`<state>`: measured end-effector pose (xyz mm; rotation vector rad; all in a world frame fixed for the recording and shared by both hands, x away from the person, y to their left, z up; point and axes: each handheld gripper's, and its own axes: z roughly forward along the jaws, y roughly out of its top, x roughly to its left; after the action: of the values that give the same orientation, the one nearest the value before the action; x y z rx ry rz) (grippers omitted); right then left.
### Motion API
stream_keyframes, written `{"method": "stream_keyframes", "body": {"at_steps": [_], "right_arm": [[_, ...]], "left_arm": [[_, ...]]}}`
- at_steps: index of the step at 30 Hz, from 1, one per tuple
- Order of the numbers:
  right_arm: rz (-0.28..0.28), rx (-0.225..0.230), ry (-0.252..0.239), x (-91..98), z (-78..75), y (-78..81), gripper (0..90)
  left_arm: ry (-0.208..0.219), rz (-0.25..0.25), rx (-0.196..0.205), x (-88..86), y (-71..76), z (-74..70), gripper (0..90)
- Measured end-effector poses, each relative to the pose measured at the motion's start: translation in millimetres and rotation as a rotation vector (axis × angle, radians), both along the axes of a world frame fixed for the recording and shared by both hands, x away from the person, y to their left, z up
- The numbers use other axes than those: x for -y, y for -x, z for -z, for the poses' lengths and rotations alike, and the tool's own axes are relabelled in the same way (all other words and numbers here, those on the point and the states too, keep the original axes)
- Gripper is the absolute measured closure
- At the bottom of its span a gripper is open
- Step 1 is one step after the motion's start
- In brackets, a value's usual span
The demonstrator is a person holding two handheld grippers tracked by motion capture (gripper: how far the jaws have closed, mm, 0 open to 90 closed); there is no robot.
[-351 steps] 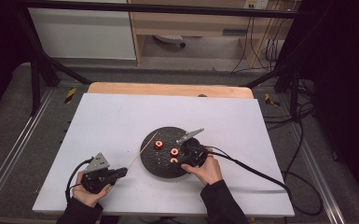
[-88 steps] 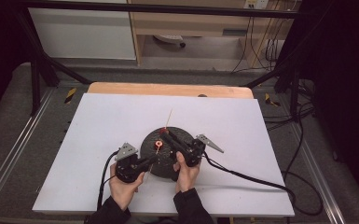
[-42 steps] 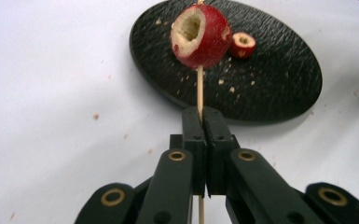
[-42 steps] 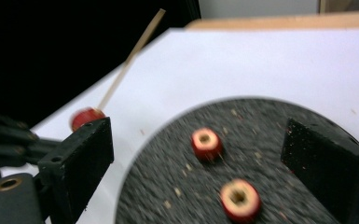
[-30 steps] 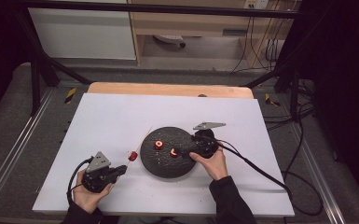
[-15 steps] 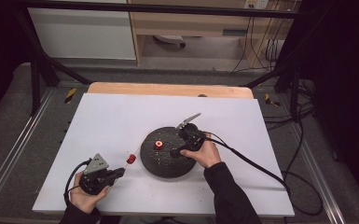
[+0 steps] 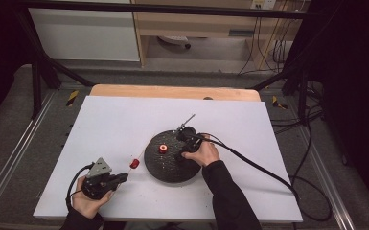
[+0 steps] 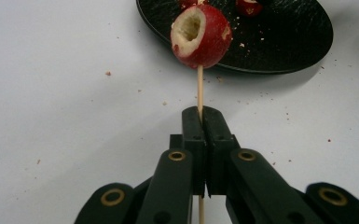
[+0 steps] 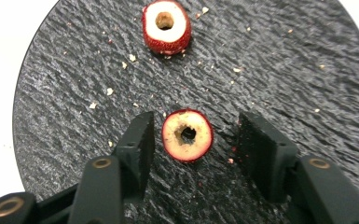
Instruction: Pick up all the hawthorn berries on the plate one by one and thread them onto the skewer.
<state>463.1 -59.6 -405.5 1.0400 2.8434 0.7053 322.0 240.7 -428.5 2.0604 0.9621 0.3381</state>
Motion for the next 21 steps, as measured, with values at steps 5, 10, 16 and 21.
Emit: {"method": "stream_keyframes", "body": {"at_steps": [5,10,16,21], "right_arm": [[-0.020,-0.031,-0.003,-0.4,1.4,-2.3,53.0],[-0.038,-0.048,0.003,-0.2,4.2,-4.7,56.5],[-0.038,-0.066,0.000,-0.5,5.6,-6.9,61.1],[-0.039,-0.074,0.004,-0.2,5.4,-7.5,61.7]], "left_arm": [[0.003,-0.002,-0.004,-0.2,-0.6,0.6,88.5],[0.003,-0.002,-0.005,0.8,-0.7,1.2,88.4],[-0.001,0.000,-0.006,0.8,-0.7,1.4,88.5],[-0.001,0.000,-0.007,1.0,-0.7,1.4,88.4]]}}
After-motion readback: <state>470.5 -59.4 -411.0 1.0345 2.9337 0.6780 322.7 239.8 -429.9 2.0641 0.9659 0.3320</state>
